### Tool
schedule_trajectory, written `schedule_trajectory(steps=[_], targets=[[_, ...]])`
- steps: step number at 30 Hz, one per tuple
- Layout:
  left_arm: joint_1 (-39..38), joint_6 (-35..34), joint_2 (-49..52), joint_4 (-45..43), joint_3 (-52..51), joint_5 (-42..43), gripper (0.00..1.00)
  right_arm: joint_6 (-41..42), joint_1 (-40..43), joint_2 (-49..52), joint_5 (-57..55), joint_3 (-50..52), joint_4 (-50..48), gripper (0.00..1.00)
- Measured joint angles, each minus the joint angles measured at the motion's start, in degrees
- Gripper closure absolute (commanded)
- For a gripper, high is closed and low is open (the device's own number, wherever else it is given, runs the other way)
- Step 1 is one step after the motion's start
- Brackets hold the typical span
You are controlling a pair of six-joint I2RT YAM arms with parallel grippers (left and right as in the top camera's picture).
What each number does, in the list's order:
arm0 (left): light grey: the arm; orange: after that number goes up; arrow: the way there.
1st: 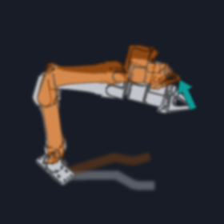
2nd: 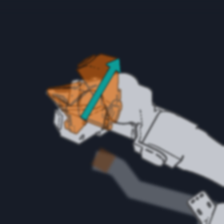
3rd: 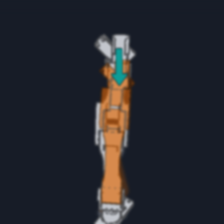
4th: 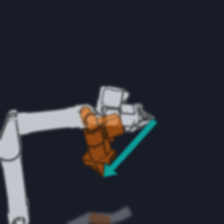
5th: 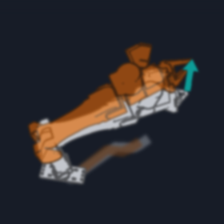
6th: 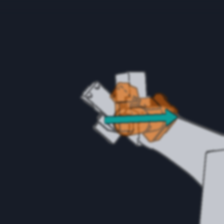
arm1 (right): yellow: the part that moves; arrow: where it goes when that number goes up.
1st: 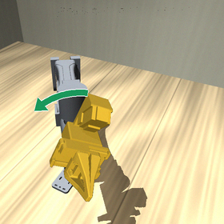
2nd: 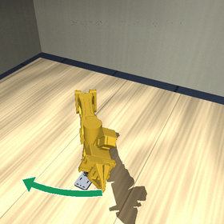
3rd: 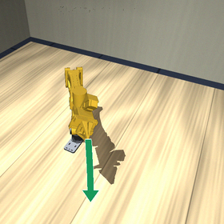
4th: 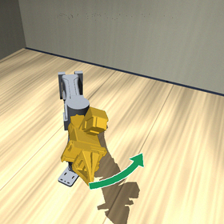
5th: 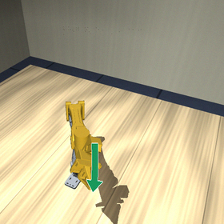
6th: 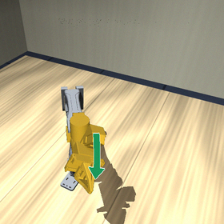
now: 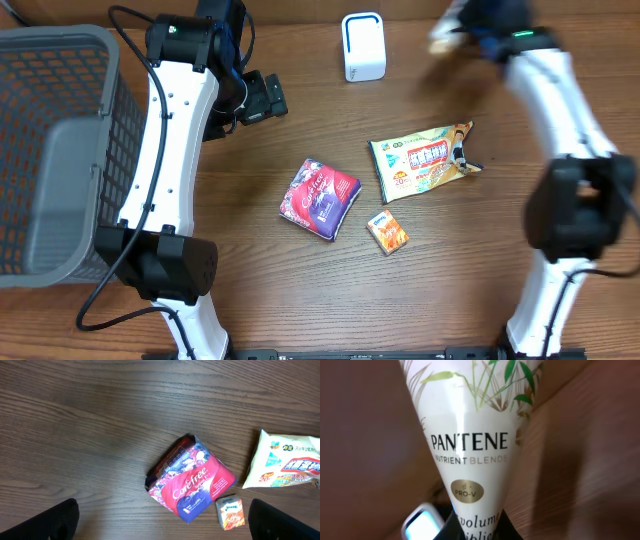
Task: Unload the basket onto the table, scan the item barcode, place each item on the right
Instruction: 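Carry the tube to the right table edge and release it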
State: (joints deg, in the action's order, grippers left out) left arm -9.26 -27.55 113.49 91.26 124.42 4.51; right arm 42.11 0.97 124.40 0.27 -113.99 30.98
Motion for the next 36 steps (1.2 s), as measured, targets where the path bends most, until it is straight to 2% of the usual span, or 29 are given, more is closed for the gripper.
schedule_trajectory(steps=[9, 15, 26, 36], targets=[[0.0, 0.0, 0.0, 0.0, 0.0, 0.0, 0.0, -4.4, 27.9, -1.0, -3.8, -0.5, 16.4, 0.96], [0.0, 0.0, 0.0, 0.0, 0.0, 0.0, 0.0, -5.3, 38.6, 0.0, -4.4, -0.5, 19.4, 0.96], [0.0, 0.0, 0.0, 0.0, 0.0, 0.0, 0.0, -5.8, 40.8, 9.2, -6.0, -0.5, 20.1, 0.96], [0.0, 0.0, 0.0, 0.0, 0.0, 0.0, 0.0, -4.6, 40.9, 10.2, -7.2, -0.4, 16.6, 0.93]])
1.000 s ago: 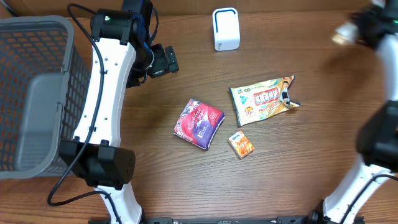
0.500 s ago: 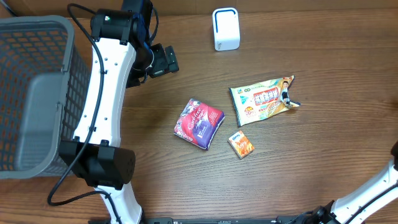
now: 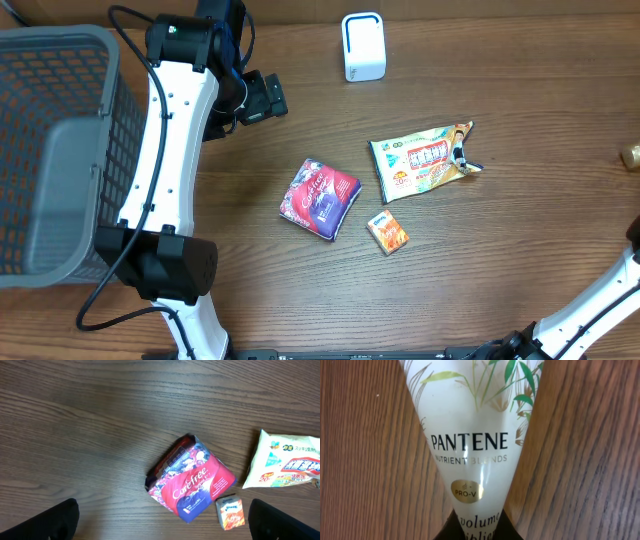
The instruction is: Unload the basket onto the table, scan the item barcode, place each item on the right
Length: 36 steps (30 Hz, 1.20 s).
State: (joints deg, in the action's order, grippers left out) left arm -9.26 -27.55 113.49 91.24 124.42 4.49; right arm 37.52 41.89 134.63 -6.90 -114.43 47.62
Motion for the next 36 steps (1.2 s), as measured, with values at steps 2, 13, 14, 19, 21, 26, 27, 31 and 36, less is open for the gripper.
schedule_trajectory(steps=[2, 13, 14, 19, 21, 26, 27, 31, 36], targets=[[0.0, 0.0, 0.0, 0.0, 0.0, 0.0, 0.0, 0.0, 0.4, 0.0, 0.0, 0.0, 0.0, 0.82], [0.0, 0.0, 0.0, 0.0, 0.0, 0.0, 0.0, -5.3, 3.9, 0.0, -0.6, -0.8, 3.8, 0.07], [0.0, 0.0, 0.0, 0.0, 0.0, 0.0, 0.0, -5.6, 3.9, 0.0, -0.4, -1.5, 5.2, 0.07], [0.0, 0.0, 0.0, 0.0, 0.0, 0.0, 0.0, -6.7, 3.1, 0.0, 6.3, -11.5, 11.1, 0.09], [0.0, 0.0, 0.0, 0.0, 0.0, 0.0, 0.0, -6.8, 2.3, 0.0, 9.7, -16.1, 12.6, 0.12], [0.0, 0.0, 0.0, 0.0, 0.0, 0.0, 0.0, -7.2, -2.7, -0.2, 23.9, -25.9, 15.1, 0.14], [0.0, 0.0, 0.0, 0.0, 0.0, 0.0, 0.0, -7.3, -4.2, -0.2, 27.3, -26.3, 15.9, 0.14], [0.0, 0.0, 0.0, 0.0, 0.0, 0.0, 0.0, -12.7, -12.0, -0.2, 37.2, -25.9, 22.5, 0.06], [0.0, 0.0, 0.0, 0.0, 0.0, 0.0, 0.0, -20.7, -24.2, -0.2, 34.8, -23.1, 29.7, 0.0]])
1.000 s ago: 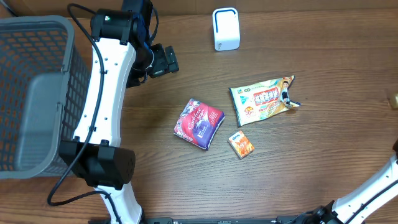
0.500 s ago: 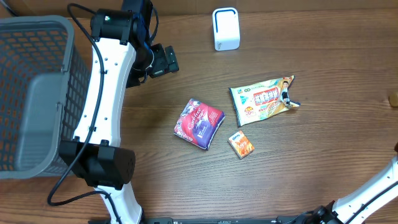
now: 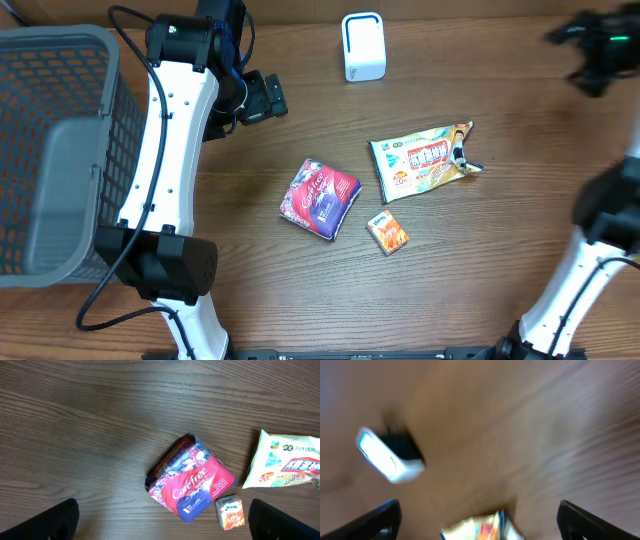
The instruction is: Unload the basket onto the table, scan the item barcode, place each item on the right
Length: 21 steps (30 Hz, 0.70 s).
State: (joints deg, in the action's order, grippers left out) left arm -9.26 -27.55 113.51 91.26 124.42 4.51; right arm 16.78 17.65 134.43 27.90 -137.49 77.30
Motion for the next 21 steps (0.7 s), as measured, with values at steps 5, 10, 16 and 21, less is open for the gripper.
schedule_trajectory(steps=[5, 10, 16, 21], targets=[[0.0, 0.0, 0.0, 0.0, 0.0, 0.0, 0.0, -7.7, -12.4, 0.0, -5.7, 7.1, 3.0, 0.0], [0.0, 0.0, 0.0, 0.0, 0.0, 0.0, 0.0, -10.8, -19.1, 0.0, -10.4, 14.7, 3.9, 0.0], [0.0, 0.0, 0.0, 0.0, 0.0, 0.0, 0.0, -11.9, -20.1, 0.0, -15.6, 23.5, 3.4, 0.0], [0.0, 0.0, 0.0, 0.0, 0.0, 0.0, 0.0, -12.4, -19.6, 0.0, -16.7, 27.7, 2.5, 0.26]])
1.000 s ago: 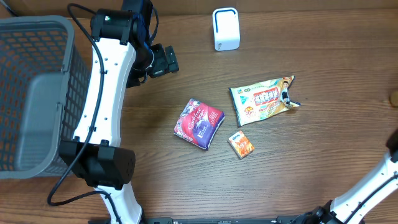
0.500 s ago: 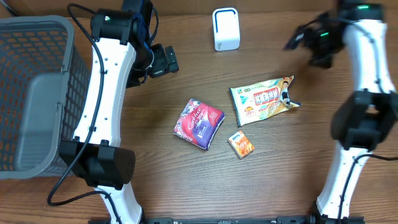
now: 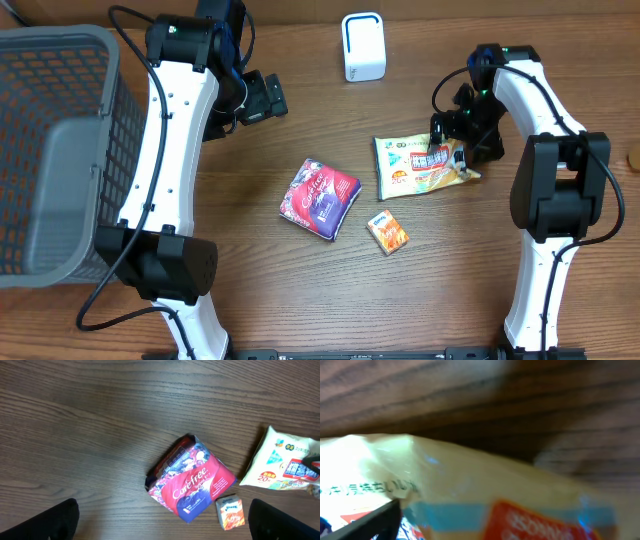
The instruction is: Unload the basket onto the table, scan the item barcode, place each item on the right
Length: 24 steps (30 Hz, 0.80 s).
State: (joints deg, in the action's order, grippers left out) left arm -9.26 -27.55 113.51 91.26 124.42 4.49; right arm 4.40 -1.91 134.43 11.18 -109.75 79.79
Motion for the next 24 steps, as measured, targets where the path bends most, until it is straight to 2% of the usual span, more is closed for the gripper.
schedule_trajectory(steps=[2, 4, 5, 9, 12, 15, 17, 18, 20, 21, 24], targets=[[0.0, 0.0, 0.0, 0.0, 0.0, 0.0, 0.0, -0.2, 0.0, -0.2, 0.6, 0.5, -1.0, 0.53], [0.0, 0.0, 0.0, 0.0, 0.0, 0.0, 0.0, -0.1, -0.1, -0.5, 0.9, 0.6, -1.2, 0.73], [0.0, 0.0, 0.0, 0.0, 0.0, 0.0, 0.0, 0.1, -0.2, -0.7, 0.8, 0.6, -1.3, 0.79], [0.0, 0.0, 0.0, 0.0, 0.0, 0.0, 0.0, 0.3, 0.0, -0.9, 0.2, 0.2, 0.4, 0.9], [0.0, 0.0, 0.0, 0.0, 0.0, 0.0, 0.0, 0.3, 0.2, -0.9, -1.0, -1.7, 3.9, 0.91], [0.0, 0.0, 0.0, 0.0, 0.0, 0.0, 0.0, 0.3, 1.0, -0.6, -2.7, -6.8, 10.1, 0.85], [0.0, 0.0, 0.0, 0.0, 0.0, 0.0, 0.0, 0.3, 1.7, -0.6, -3.7, -12.0, 14.1, 0.77], [0.0, 0.0, 0.0, 0.0, 0.0, 0.0, 0.01, 0.4, 2.2, -0.6, -4.2, -15.1, 16.1, 0.55], [0.0, 0.0, 0.0, 0.0, 0.0, 0.0, 0.0, 0.5, 2.8, -0.7, -4.5, -19.3, 17.1, 0.38], [0.0, 0.0, 0.0, 0.0, 0.0, 0.0, 0.0, 0.4, 3.2, -1.1, -4.7, -21.1, 17.0, 0.31], [0.0, 0.0, 0.0, 0.0, 0.0, 0.0, 0.0, 0.1, 3.1, -1.4, -4.9, -21.7, 17.3, 0.24]])
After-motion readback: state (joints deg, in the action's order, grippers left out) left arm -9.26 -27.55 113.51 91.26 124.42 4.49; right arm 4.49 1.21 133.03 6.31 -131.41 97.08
